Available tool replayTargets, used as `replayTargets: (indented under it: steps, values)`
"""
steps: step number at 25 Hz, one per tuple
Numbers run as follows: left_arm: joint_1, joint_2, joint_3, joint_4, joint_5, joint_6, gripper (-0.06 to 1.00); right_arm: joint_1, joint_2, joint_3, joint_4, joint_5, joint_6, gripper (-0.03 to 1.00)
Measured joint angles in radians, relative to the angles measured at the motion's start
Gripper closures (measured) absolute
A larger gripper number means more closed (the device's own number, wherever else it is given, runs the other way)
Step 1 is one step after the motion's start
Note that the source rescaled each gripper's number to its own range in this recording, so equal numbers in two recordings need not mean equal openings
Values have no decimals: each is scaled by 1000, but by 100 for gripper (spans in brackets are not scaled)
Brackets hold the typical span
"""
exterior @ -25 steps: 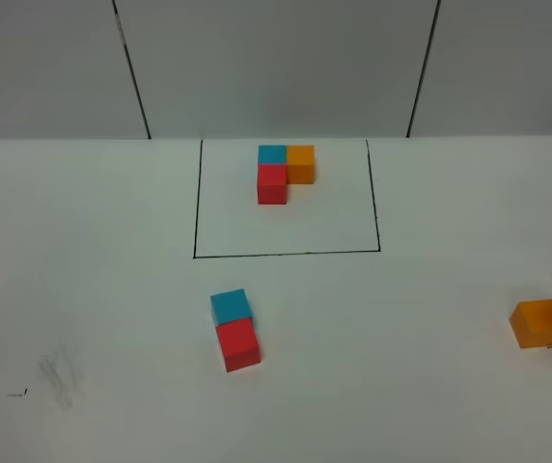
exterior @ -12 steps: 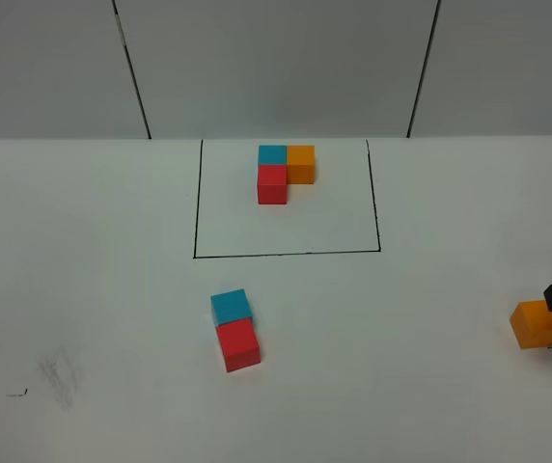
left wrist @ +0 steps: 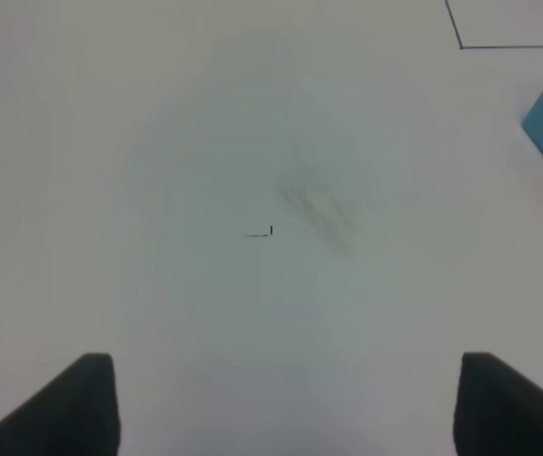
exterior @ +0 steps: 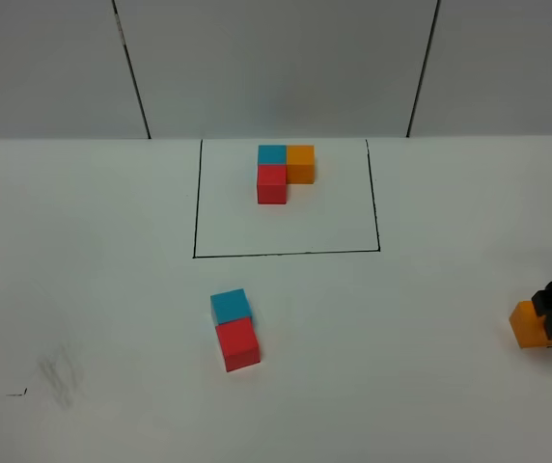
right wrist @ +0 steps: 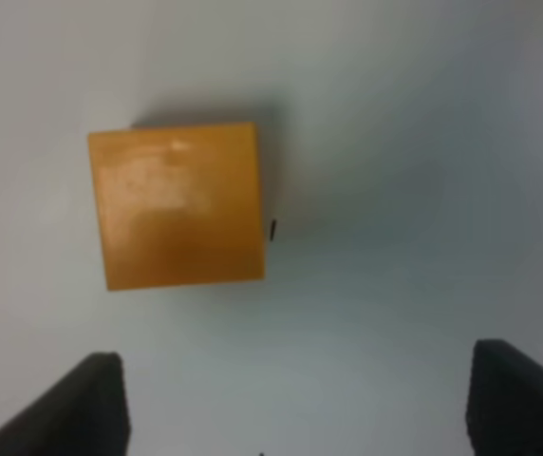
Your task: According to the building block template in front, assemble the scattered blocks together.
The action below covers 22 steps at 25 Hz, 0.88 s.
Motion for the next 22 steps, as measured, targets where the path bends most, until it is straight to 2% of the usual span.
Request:
replayTargets:
  steps: [7,22]
  values:
    - [0,0,0,0,0,0,36,105,53,0,3,-70,-1,46]
    - [0,0,0,0,0,0,36,115,110,-13,3,-169,11,46]
